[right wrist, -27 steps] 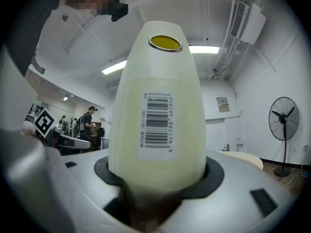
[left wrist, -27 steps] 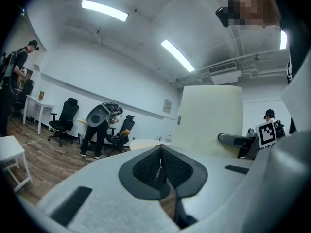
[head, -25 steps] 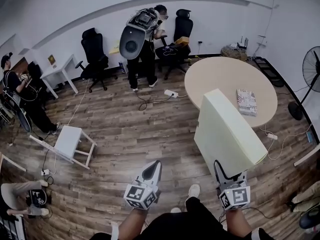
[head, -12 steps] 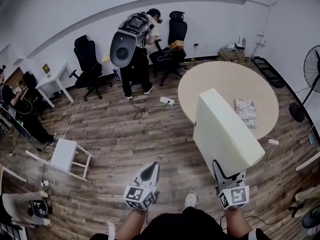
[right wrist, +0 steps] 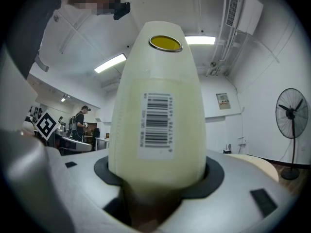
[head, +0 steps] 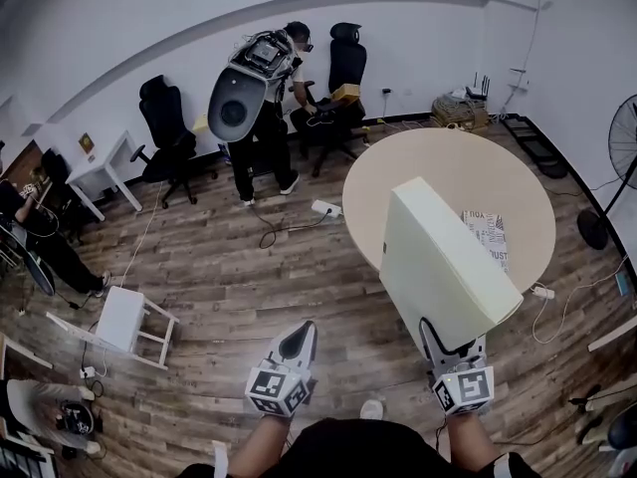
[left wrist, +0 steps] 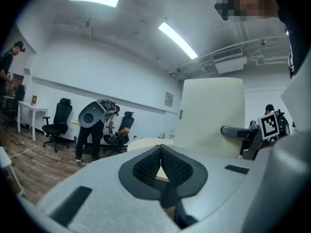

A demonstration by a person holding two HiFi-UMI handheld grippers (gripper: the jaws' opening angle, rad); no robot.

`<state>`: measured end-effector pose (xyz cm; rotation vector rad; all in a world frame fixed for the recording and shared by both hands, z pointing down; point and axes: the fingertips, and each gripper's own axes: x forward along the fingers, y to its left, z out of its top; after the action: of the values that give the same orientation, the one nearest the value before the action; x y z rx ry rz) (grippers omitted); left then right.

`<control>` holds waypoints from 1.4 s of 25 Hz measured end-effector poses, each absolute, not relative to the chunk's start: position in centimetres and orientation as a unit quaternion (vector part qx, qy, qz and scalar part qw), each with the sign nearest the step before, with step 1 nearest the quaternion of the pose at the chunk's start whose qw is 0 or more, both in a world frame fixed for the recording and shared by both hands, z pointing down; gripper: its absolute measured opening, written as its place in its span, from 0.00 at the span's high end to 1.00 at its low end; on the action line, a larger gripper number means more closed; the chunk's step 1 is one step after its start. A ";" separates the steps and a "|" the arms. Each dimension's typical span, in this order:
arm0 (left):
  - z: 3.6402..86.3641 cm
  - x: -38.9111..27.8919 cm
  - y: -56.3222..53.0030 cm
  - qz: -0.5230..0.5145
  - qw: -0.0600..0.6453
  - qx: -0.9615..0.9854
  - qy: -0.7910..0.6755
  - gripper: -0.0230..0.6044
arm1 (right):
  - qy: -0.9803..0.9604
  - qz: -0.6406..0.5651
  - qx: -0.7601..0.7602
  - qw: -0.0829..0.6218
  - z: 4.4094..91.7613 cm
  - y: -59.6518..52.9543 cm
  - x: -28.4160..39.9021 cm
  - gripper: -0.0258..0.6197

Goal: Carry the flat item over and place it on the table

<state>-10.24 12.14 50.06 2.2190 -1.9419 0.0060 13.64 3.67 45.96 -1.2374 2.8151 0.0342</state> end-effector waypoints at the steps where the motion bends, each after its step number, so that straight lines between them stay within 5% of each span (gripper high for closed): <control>1: 50.1 -10.2 11.6 0.002 0.097 0.748 -0.656 0.96 | 0.916 0.011 -0.401 0.032 46.0 3.1 13.6 0.52; 16: 51.9 -13.7 1.9 -0.002 0.116 0.753 -0.648 0.96 | 0.912 -0.015 -0.408 0.025 47.5 -5.9 10.6 0.52; 35: 50.5 -26.5 -17.0 0.000 0.112 0.786 -0.609 0.96 | 0.889 -0.018 -0.457 0.003 46.0 -21.6 0.6 0.52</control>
<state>-26.46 -17.00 50.53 2.3065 -1.7867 0.0009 0.56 -21.61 45.95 -1.4340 2.7878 -0.0555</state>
